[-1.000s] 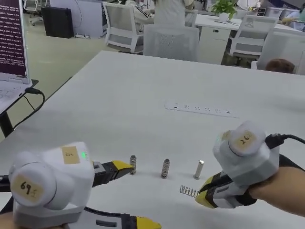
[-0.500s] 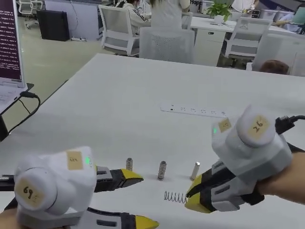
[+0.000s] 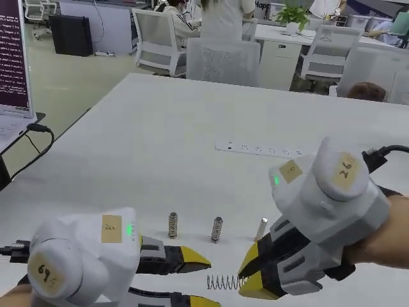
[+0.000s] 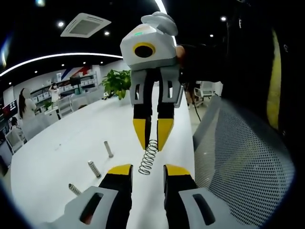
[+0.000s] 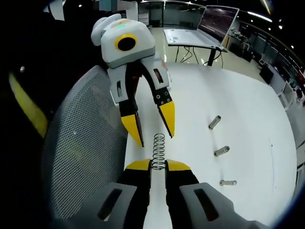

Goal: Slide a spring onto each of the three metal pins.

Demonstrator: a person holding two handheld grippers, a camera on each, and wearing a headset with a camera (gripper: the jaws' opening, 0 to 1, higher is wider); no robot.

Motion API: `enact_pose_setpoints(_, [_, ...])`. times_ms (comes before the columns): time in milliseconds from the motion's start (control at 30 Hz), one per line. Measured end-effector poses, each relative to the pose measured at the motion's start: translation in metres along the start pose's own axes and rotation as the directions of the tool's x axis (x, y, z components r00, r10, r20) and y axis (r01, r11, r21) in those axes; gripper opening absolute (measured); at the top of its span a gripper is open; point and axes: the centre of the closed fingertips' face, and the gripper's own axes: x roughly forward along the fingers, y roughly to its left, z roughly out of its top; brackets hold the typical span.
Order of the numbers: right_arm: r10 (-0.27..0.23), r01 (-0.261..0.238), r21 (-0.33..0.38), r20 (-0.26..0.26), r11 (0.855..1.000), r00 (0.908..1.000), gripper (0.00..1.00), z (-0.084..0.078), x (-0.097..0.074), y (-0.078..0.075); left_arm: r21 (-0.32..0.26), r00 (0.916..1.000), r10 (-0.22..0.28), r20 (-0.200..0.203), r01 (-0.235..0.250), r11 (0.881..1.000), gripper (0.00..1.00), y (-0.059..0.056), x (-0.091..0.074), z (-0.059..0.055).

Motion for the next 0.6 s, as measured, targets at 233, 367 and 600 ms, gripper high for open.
enact_pose_setpoints(233, [0.007, -0.008, -0.019, -0.013, 1.0, 0.9999, 0.08, 0.003, -0.001, 0.003, 0.024, 1.0, -0.006, -0.005, 0.006, 1.0, 0.09, -0.001, 0.002, -0.001])
enact_pose_setpoints(367, [0.008, -0.008, -0.023, -0.013, 1.0, 0.9999, 0.08, 0.005, -0.002, 0.004, 0.038, 0.9999, 0.0, -0.011, 0.001, 0.999, 0.05, 0.0, 0.002, -0.002])
enact_pose_setpoints(600, [-0.002, 0.002, -0.027, 0.002, 1.0, 1.0, 0.08, 0.012, -0.007, 0.005, 0.045, 0.9998, -0.002, -0.018, 0.002, 0.999, 0.03, -0.001, 0.003, -0.002])
